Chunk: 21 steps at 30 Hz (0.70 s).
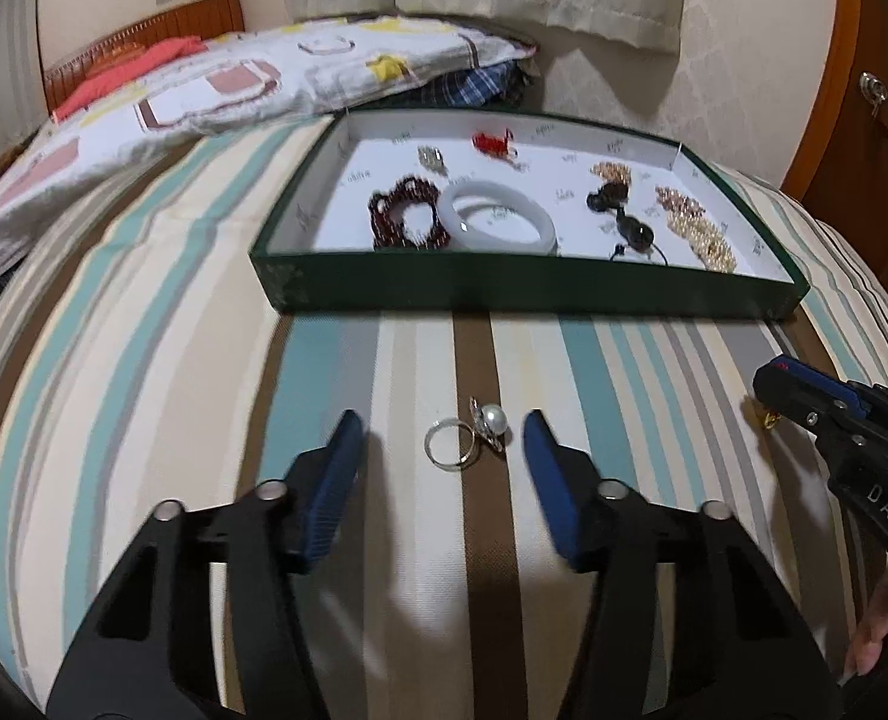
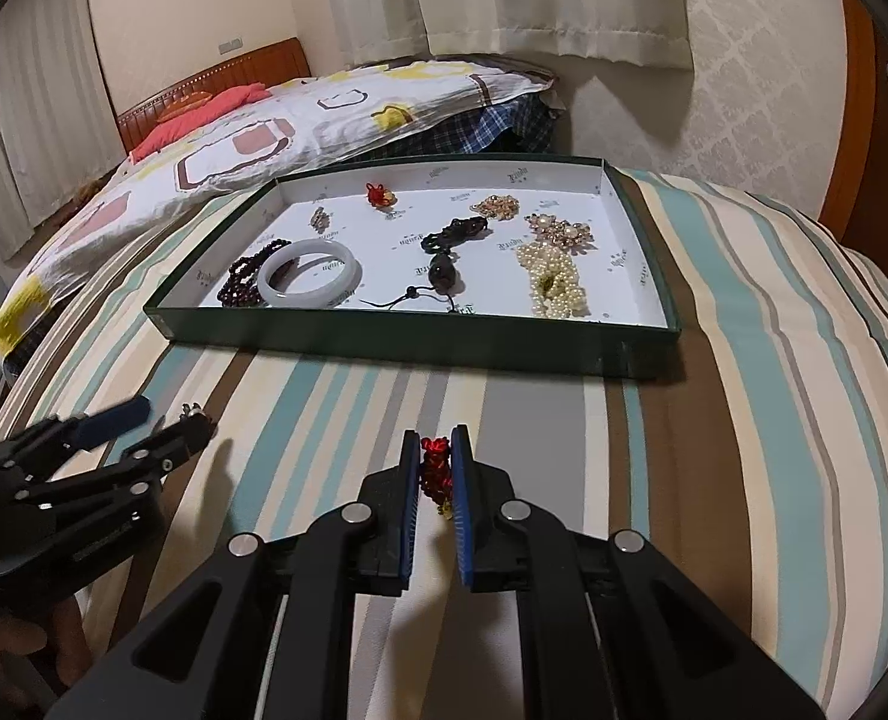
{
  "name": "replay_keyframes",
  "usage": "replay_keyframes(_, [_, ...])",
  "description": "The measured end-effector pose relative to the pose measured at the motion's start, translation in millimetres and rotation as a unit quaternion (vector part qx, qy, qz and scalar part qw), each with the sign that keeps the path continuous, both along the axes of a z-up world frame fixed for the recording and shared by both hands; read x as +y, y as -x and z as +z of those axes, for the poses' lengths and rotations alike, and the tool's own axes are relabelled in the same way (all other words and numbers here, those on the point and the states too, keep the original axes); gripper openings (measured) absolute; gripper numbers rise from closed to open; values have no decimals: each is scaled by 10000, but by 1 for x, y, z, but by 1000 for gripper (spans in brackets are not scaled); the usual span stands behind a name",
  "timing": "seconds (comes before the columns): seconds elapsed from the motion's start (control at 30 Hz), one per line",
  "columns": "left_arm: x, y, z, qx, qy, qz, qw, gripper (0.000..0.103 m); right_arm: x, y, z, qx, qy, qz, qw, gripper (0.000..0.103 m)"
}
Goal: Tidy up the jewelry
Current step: 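Grasp the silver pearl ring with the left tool while the right tool grasps the red flower charm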
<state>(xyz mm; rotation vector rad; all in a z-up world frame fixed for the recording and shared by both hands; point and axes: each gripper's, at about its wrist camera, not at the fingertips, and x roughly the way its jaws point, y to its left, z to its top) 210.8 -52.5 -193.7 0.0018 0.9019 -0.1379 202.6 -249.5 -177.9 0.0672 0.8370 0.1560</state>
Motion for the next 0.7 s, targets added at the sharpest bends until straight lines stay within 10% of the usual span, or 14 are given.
replay_keyframes(0.23, [1,1,-1,-14,72,-31,10000,28,-1,-1,-5,41,-68,26,10000,11])
replay_keyframes(0.7, [1,5,4,-107,97,-108,9998,27,1,3,0,-85,-91,35,9999,11])
